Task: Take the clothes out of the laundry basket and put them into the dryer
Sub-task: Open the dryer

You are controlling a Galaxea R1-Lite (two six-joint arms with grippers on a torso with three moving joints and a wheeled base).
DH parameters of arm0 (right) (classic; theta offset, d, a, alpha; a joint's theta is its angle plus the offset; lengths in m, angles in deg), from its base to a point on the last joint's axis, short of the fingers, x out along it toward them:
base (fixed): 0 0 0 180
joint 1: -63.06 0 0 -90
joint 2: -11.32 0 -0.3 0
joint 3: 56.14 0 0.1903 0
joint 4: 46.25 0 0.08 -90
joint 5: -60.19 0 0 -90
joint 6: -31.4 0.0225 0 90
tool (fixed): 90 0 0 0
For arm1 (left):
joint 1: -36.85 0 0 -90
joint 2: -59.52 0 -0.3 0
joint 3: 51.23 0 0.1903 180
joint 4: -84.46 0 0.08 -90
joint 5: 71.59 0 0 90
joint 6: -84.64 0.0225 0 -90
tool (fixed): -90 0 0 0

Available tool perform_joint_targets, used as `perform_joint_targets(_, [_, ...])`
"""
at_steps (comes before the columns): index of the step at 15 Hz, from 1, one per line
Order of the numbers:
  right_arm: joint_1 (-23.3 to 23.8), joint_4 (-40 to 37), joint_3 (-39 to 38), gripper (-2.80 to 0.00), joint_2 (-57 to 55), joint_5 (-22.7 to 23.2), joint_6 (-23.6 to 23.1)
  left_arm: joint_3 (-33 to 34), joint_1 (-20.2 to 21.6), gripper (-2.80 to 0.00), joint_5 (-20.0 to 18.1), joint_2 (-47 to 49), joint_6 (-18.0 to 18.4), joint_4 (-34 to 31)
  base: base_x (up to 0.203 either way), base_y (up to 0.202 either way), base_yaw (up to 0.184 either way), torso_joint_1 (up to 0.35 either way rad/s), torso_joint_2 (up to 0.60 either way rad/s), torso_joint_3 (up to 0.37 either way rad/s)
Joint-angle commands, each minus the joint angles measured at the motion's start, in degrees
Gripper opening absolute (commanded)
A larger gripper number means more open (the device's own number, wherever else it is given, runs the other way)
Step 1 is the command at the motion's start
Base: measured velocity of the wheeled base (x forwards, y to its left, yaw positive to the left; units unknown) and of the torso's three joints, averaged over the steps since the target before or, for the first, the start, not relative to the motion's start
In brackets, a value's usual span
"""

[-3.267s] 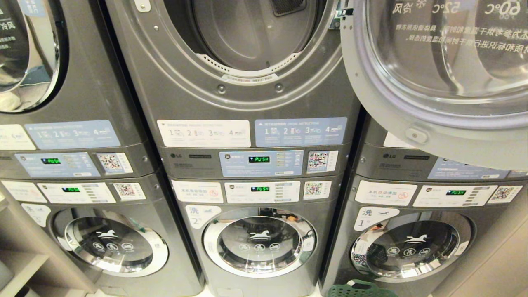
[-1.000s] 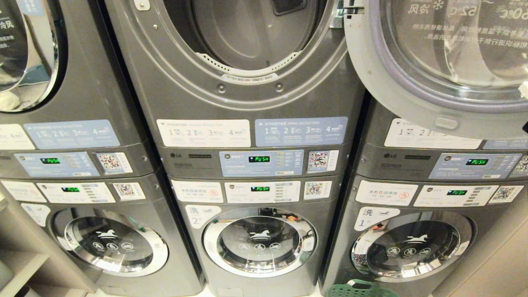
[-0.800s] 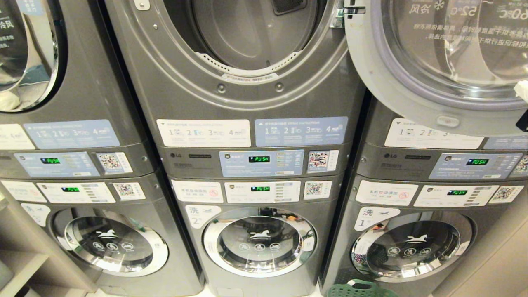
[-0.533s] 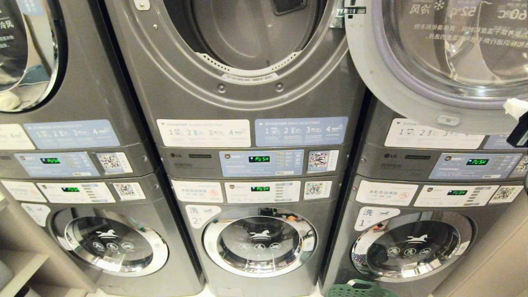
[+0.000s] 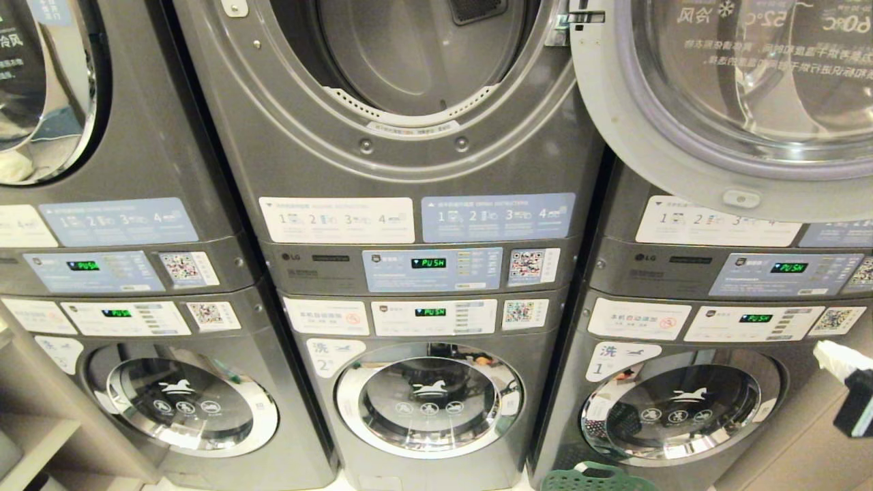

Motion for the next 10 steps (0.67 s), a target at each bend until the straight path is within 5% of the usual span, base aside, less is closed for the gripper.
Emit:
perform_joint_targets(1, [-0.05,-2.09,-6.17,-2.8,10.64,0.2,-0.41,0.0,0.01,-2.8,-0.01,0.09,-0.01,-0.06,0.0,0.0,0.0,0.0,0.0,0.0])
perform_joint_targets(6, [-0.09,-31.02,-6.89,-2.8,41.99,1.17,-2.74,0.08,0.01,-2.8,-0.01,0.0,-0.15,0.12,0.0,0.0,0.0,0.0,0.0,0.0])
perform_joint_targets(10, [-4.78,-46.24,-7.49,-2.8,44.29,0.74,-5.39,0.08,0.01,-2.8,-0.01,0.02,-0.27,0.21,0.0,0.0,0.0,0.0,0.0,0.0])
